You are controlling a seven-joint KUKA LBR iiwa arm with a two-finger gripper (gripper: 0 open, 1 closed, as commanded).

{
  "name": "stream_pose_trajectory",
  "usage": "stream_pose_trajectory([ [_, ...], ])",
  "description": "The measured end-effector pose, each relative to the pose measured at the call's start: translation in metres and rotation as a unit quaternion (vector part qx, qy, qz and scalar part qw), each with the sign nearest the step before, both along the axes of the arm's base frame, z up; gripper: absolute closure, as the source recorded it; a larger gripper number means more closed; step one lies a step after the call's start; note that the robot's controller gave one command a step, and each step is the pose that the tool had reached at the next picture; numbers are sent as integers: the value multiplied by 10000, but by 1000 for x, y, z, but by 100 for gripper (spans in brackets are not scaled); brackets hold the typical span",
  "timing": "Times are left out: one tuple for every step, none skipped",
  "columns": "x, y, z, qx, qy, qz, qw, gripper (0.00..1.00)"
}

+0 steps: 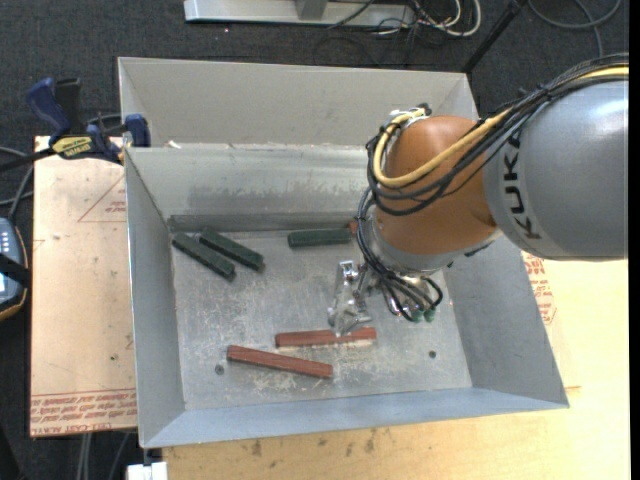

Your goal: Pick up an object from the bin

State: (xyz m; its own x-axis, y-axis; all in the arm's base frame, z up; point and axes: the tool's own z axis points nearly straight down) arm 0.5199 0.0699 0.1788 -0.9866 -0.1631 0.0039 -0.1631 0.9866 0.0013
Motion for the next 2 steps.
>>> stream_pose_trajectory([
  [-31,18,-81,2,3,390,9992,0],
  [-29,18,-79,7,-21,383,9993,0],
])
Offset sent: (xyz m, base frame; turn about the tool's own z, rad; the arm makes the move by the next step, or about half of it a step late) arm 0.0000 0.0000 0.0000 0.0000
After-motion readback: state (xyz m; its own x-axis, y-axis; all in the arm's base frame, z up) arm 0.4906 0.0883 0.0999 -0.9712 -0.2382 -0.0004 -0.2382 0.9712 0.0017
